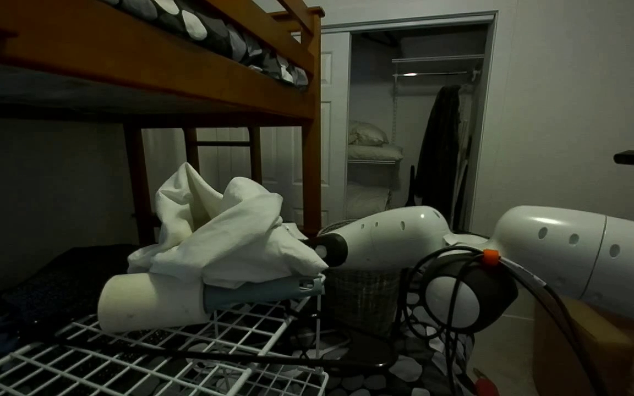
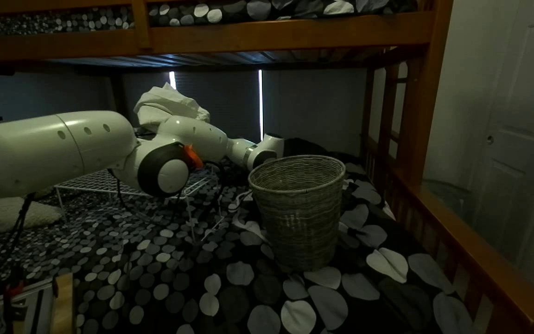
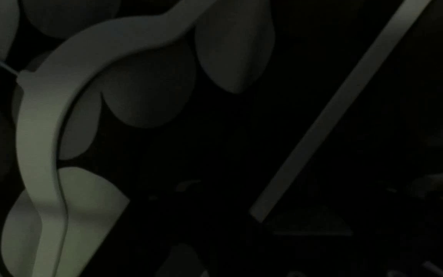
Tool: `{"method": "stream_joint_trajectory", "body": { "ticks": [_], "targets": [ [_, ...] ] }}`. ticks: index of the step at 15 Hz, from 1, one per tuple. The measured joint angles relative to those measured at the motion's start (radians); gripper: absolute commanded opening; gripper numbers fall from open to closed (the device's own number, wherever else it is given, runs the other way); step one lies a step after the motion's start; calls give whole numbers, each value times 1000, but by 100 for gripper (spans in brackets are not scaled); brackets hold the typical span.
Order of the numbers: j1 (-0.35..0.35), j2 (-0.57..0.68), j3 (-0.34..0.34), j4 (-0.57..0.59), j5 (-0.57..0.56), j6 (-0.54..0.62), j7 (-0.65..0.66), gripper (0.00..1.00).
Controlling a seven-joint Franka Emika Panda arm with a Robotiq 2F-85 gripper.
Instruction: Put the white coat hanger in the basket
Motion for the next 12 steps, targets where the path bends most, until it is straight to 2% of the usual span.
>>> {"method": "stream_joint_trajectory", "body": {
  "ticks": [6,8,12],
  "targets": [
    [0,36,-2,66,-18,-25,54,2],
    [0,34,0,65,-18,-21,66,5],
    [-4,30,23,66,-6,37,84,2]
  ]
}}
